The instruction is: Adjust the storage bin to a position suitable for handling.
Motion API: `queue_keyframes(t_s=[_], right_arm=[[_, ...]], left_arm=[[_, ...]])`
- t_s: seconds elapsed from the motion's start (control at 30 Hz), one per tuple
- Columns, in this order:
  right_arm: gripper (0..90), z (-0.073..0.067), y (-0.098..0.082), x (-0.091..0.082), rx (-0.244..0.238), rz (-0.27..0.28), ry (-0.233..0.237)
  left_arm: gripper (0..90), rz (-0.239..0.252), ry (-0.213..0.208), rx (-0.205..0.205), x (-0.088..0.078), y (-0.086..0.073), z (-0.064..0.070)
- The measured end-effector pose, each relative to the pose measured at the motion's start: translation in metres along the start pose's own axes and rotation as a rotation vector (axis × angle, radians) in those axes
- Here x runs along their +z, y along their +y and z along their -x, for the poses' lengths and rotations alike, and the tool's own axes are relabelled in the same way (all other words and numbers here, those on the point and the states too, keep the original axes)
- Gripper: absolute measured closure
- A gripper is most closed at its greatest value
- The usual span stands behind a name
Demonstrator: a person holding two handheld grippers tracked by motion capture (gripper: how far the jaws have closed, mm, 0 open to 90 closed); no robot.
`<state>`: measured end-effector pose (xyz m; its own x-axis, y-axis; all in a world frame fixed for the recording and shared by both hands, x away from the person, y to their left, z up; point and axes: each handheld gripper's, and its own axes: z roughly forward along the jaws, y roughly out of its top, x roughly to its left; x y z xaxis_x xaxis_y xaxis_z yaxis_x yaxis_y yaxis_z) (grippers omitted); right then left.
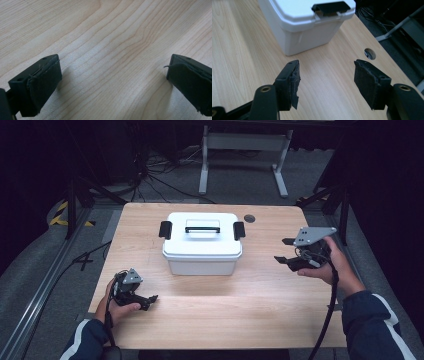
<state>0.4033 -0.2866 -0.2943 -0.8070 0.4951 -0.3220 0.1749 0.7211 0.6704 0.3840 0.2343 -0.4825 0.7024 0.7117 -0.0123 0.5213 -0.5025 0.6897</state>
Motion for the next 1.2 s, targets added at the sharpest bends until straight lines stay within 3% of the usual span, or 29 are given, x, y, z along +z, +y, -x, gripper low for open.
queue_keyframes(t_s=[0.47,0.73,1.0,1.2], right_arm=[[38.8,0.005,0.06,0.01,-0.1,-0.008,0.026],[40.0,0.001,0.094,0.033,-0.156,-0.023,0.066],[42.9,0.0,0.116,0.055,-0.194,-0.039,0.105],[46.7,-0.009,0.142,0.084,-0.248,-0.091,0.128]], left_arm=[[0.2,0.001,0.0,0.0,0.0,0.0,0.0],[0.2,0.002,0.0,-0.001,0.0,0.0,0.0],[0.2,0.0,0.0,0.0,0.0,0.0,0.0],[0.2,0.0,0.0,0.0,0.0,0.0,0.0]])
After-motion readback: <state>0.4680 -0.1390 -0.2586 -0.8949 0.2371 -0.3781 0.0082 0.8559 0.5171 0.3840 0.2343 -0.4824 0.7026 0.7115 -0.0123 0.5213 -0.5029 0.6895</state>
